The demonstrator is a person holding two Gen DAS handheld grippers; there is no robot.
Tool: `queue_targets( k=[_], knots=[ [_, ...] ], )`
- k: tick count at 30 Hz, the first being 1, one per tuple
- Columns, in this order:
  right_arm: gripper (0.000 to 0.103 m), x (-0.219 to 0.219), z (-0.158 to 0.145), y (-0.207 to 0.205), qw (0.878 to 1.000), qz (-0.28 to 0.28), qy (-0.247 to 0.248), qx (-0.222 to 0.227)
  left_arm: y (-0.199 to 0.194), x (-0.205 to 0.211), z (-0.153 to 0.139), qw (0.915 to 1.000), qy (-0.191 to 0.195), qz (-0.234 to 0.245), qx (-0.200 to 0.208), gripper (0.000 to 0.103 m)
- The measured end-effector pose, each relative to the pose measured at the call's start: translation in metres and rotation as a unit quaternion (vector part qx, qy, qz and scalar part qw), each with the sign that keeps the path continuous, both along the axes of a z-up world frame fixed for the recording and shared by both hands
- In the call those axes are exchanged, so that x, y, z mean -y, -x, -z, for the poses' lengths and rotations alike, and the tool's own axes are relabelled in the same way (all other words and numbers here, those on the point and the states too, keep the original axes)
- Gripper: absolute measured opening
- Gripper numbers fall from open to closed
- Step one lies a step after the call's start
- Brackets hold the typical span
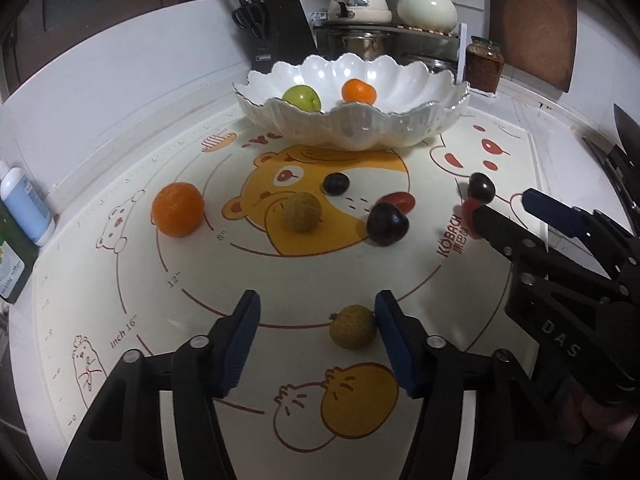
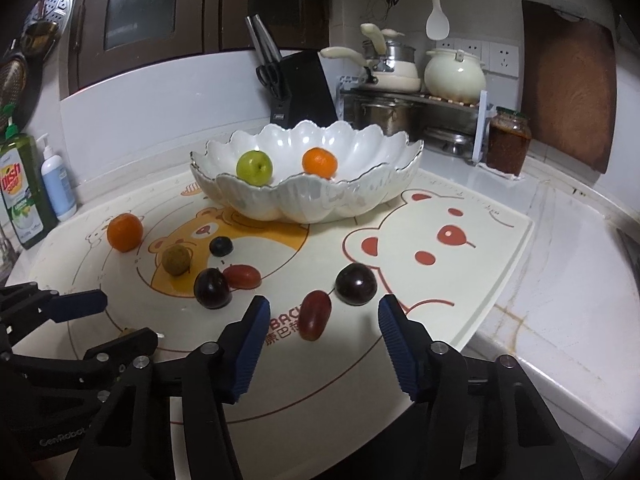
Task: Organize fruits
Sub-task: 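Withdraw both tools from the bowl toward the remaining fruits, then grasp the kiwi with the left tool while the right tool grasps a red date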
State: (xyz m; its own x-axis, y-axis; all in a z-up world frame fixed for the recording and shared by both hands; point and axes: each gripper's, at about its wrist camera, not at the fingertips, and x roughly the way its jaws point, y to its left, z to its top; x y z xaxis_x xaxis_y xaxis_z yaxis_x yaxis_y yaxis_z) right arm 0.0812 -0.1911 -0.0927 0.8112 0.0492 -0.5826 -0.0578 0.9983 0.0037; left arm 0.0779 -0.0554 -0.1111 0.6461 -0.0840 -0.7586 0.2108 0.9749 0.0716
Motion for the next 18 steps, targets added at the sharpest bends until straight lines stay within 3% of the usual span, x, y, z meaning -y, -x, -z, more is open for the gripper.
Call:
queue_targets(
  k=[13,18],
  knots=[
    [0.040,-0.002,0.011,-0.011,0.999,-0.012,-0.017,-0.027,-0.001,0.012,0.003,0.9994,-0.002,0.031,-0.013,0.026],
    [0.028,-0.001,0.015,-0.016,0.999,-0.016,-0.023,-0.039,-0.001,0.013,0.003,0.9993,-0.007,0.035,-0.012,0.025]
  ],
)
